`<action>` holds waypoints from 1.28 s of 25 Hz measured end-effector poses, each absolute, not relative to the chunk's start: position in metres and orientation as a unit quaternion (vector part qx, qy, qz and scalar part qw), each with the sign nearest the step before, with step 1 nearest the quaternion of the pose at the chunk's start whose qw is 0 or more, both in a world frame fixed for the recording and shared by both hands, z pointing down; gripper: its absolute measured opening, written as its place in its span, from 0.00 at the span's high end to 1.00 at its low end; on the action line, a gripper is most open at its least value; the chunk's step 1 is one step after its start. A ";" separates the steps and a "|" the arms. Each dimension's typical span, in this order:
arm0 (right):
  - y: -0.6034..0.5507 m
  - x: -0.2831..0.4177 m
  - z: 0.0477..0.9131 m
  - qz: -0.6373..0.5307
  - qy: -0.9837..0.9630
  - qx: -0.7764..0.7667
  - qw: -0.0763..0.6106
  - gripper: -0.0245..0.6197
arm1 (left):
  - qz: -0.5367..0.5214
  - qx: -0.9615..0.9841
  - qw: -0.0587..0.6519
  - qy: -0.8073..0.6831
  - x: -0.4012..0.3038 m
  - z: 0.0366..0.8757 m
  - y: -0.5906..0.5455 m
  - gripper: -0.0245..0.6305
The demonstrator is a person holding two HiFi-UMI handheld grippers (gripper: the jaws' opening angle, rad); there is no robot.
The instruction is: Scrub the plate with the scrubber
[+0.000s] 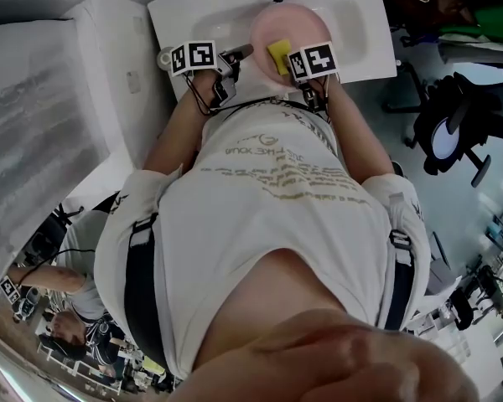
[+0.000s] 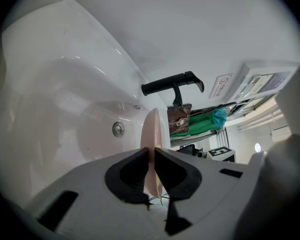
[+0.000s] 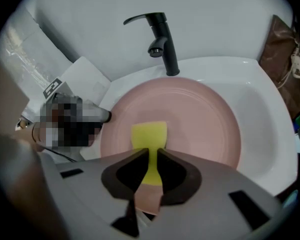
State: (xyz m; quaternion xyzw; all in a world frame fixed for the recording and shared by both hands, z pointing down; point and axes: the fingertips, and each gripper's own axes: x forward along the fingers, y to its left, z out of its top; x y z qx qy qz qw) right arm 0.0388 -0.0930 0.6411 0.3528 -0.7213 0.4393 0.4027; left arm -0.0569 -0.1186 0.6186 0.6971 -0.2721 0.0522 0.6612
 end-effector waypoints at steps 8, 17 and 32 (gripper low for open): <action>-0.113 0.111 0.665 0.462 -0.666 0.434 0.393 0.87 | 0.071 0.712 0.641 -0.279 -0.057 0.615 -0.124 0.90; -0.155 0.113 0.657 0.485 -0.659 0.464 0.339 0.88 | 0.081 0.717 0.637 -0.272 -0.054 0.613 -0.117 0.90; -0.114 0.015 0.636 0.423 -0.745 0.347 0.383 0.88 | 0.087 0.710 0.637 -0.286 -0.057 0.623 -0.115 0.90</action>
